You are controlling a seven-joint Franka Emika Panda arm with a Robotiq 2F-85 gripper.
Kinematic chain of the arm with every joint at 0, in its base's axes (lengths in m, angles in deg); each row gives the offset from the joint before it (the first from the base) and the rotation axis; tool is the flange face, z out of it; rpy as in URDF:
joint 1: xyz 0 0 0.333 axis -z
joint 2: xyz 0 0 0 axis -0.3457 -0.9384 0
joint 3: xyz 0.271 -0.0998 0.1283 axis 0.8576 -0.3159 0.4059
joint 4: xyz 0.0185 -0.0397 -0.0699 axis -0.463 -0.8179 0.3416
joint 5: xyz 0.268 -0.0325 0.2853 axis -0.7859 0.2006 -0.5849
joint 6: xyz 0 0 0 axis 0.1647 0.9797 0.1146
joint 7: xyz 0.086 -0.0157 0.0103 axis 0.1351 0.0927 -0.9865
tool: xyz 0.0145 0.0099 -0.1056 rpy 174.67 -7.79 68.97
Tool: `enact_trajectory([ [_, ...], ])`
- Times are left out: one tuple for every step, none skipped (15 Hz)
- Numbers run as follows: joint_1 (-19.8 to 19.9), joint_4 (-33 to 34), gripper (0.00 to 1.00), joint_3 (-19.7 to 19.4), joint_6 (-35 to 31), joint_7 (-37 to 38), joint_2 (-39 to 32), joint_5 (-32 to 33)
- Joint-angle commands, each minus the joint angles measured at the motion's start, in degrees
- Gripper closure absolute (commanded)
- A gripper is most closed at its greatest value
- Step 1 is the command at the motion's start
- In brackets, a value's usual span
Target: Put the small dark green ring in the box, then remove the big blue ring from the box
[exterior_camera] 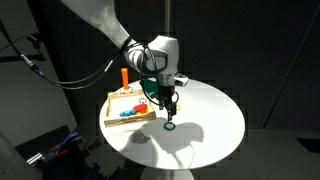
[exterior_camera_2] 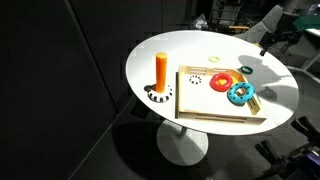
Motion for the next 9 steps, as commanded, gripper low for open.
enact_trajectory([
  [-0.2,5.6,0.00,-0.2,-0.3,1.6,-5.8,0.4],
  [-0.2,6.7,0.00,-0.2,-0.2,1.6,-7.2,0.4],
  [-0.2,7.9,0.00,-0.1,-0.2,1.5,-8.5,0.3],
  [-0.2,9.0,0.00,-0.1,0.0,1.5,-9.7,0.2],
  [-0.3,10.1,0.00,-0.1,0.2,1.6,-10.9,0.3],
  [-0.3,10.8,0.00,-0.2,0.2,1.7,-11.9,0.2],
  [-0.3,11.6,0.00,-0.1,0.1,1.7,-12.9,0.1],
  [-0.2,12.2,0.00,0.0,-0.1,1.6,-13.8,0.1],
  [-0.2,12.9,0.00,0.1,-0.1,1.5,-14.7,-0.2],
])
